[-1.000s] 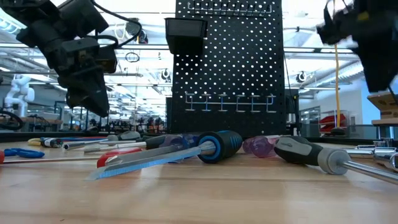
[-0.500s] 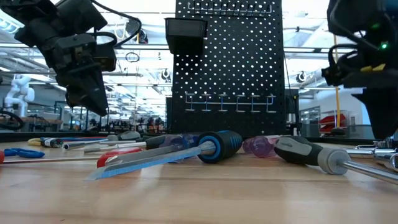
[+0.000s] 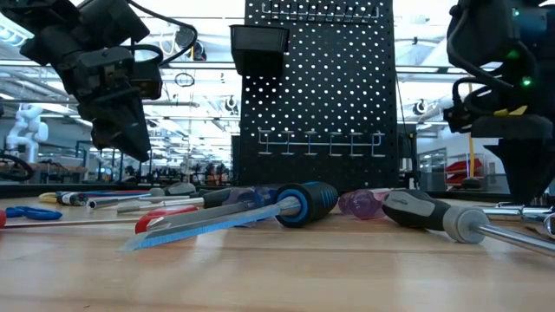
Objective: Hang tools onto peg board
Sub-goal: Put the socket in the black bin on the peg board
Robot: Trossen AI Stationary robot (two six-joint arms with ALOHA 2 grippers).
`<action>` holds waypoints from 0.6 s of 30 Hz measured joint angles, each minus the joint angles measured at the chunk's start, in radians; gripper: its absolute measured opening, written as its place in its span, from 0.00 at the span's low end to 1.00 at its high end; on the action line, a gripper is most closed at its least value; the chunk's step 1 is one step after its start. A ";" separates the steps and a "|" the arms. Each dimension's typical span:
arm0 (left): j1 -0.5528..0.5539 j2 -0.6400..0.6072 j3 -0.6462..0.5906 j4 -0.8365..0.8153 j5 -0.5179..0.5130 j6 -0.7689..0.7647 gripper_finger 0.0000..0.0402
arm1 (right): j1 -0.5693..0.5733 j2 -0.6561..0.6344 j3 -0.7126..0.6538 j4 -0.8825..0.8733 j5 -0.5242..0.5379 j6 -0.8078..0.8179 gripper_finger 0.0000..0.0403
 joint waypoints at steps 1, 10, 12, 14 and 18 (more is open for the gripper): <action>0.000 0.000 0.000 0.000 0.000 0.000 0.32 | 0.000 0.000 -0.002 0.001 0.000 0.001 0.33; 0.000 0.000 0.000 0.000 0.000 0.001 0.32 | 0.000 -0.004 -0.059 0.085 0.003 0.007 0.29; 0.000 0.000 0.000 -0.001 0.000 0.001 0.32 | 0.000 -0.004 -0.063 0.090 0.003 0.007 0.27; 0.000 0.000 0.000 -0.001 0.000 0.001 0.32 | 0.000 -0.004 -0.064 0.094 0.001 0.007 0.24; 0.000 0.000 0.000 0.000 0.000 0.001 0.32 | 0.000 -0.003 -0.064 0.094 -0.002 0.007 0.14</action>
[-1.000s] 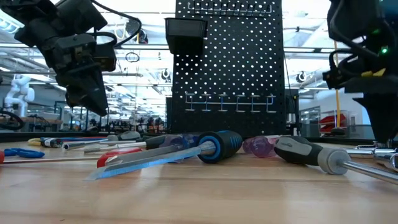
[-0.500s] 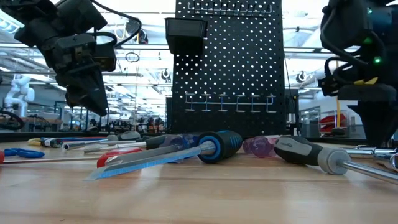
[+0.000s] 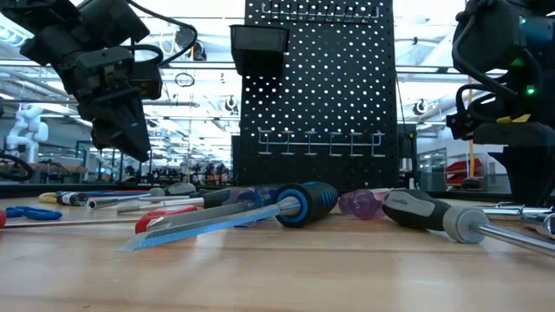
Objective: Hang tools onto peg board
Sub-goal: Put the socket in the black bin on the peg board
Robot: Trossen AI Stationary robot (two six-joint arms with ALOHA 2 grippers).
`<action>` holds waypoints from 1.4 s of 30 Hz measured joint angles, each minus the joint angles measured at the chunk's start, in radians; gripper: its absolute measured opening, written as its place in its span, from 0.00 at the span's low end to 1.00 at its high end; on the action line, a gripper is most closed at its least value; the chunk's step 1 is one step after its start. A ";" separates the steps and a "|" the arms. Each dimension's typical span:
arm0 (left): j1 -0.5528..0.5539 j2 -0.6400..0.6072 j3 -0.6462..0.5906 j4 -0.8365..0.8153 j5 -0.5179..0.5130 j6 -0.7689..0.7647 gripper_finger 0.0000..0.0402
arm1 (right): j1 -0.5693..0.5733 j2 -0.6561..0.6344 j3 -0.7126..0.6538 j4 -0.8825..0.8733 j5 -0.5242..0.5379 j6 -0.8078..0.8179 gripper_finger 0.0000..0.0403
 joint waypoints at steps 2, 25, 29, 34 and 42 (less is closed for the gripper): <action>0.000 0.000 0.000 0.000 0.000 0.000 0.32 | 0.000 0.001 0.007 -0.006 -0.002 0.000 0.13; 0.000 0.000 0.000 0.003 -0.006 0.000 0.32 | -0.002 0.004 0.529 0.319 0.389 -0.640 0.13; 0.000 0.000 0.000 0.003 -0.006 0.000 0.32 | -0.028 0.005 0.600 0.510 0.427 -0.820 0.13; 0.000 0.000 0.000 0.004 -0.007 0.000 0.32 | -0.098 0.050 0.676 0.619 0.448 -0.928 0.13; 0.000 0.000 0.000 0.002 -0.007 0.009 0.32 | -0.214 0.179 0.813 0.629 0.448 -1.002 0.13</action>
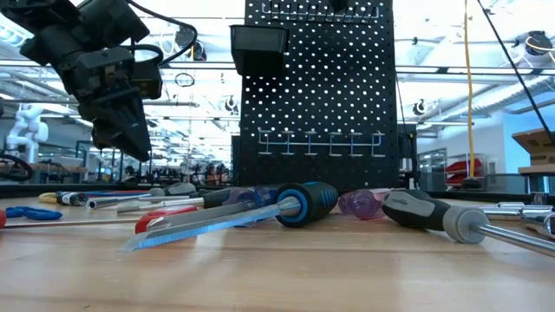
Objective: Hang tools onto peg board
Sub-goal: Put the socket in the black bin on the peg board
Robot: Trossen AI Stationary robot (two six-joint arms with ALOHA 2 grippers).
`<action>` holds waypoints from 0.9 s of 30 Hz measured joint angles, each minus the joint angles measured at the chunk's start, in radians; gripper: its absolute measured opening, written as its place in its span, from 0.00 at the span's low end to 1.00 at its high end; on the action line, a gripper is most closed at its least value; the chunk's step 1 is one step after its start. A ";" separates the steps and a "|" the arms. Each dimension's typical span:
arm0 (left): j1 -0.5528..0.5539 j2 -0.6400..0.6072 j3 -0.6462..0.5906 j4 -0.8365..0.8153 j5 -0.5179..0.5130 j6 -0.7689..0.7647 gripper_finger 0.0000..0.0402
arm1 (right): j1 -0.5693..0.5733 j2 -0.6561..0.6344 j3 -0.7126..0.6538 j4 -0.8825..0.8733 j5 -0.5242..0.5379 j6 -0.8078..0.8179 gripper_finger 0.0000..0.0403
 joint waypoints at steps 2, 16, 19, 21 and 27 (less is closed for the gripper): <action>0.000 0.000 0.001 -0.002 0.000 0.027 0.32 | -0.021 0.034 0.030 0.000 0.000 -0.022 0.13; -0.061 -0.161 0.060 0.137 -0.025 0.369 0.32 | -0.067 0.139 0.081 -0.004 0.111 -0.106 0.13; -0.072 -0.213 0.060 0.138 -0.057 0.369 0.32 | -0.067 0.139 0.081 -0.003 0.107 -0.106 0.14; -0.078 -0.238 0.060 0.138 -0.063 0.369 0.32 | -0.067 0.138 0.081 -0.002 0.101 -0.107 0.17; -0.097 -0.267 0.060 0.137 -0.067 0.369 0.32 | -0.067 0.138 0.081 -0.002 0.101 -0.121 0.28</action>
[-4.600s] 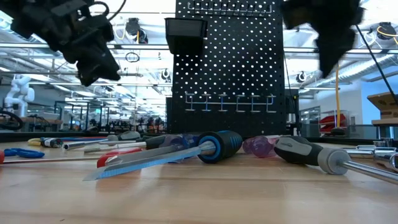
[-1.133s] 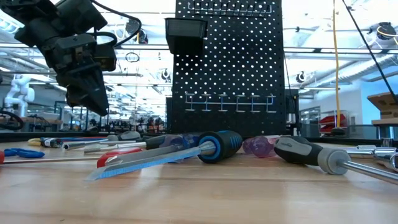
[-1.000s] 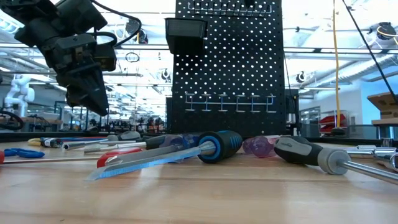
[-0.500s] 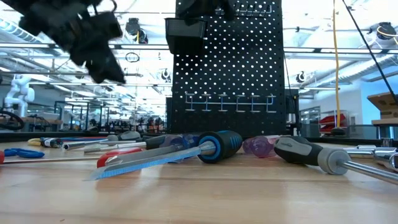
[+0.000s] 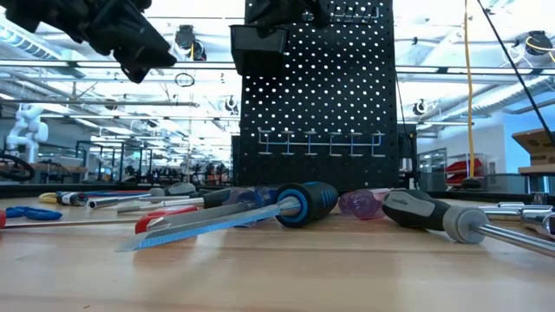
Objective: Hang tools onto peg board
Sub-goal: Put the socket in the black bin on the peg board
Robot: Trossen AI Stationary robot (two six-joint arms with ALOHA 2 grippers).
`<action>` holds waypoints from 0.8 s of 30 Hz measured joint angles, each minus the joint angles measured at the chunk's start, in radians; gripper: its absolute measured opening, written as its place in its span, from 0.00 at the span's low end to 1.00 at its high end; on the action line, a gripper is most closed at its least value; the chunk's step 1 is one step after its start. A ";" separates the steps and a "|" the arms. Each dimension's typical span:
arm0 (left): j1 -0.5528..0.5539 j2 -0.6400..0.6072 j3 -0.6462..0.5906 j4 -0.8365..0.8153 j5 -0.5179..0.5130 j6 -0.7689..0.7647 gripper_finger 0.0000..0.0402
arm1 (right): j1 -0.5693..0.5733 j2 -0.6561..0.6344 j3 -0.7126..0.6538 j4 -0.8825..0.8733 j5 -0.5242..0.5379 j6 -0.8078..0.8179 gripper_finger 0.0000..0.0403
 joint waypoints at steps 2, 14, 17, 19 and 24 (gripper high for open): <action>-0.007 0.000 0.000 0.000 -0.014 0.000 0.32 | 0.000 0.000 0.000 0.000 0.000 -0.003 0.31; -0.032 -0.043 0.000 -0.002 -0.021 0.026 0.32 | 0.052 -0.090 0.000 -0.163 -0.004 -0.032 0.36; -0.041 -0.070 0.000 -0.001 -0.021 0.026 0.32 | 0.086 -0.139 0.000 -0.297 -0.005 0.037 0.36; -0.047 -0.088 0.000 0.000 -0.024 0.026 0.32 | 0.111 -0.169 0.000 -0.399 -0.004 0.110 0.36; -0.053 -0.130 -0.001 0.075 -0.024 0.071 0.32 | 0.169 -0.195 0.000 -0.663 -0.089 0.336 0.36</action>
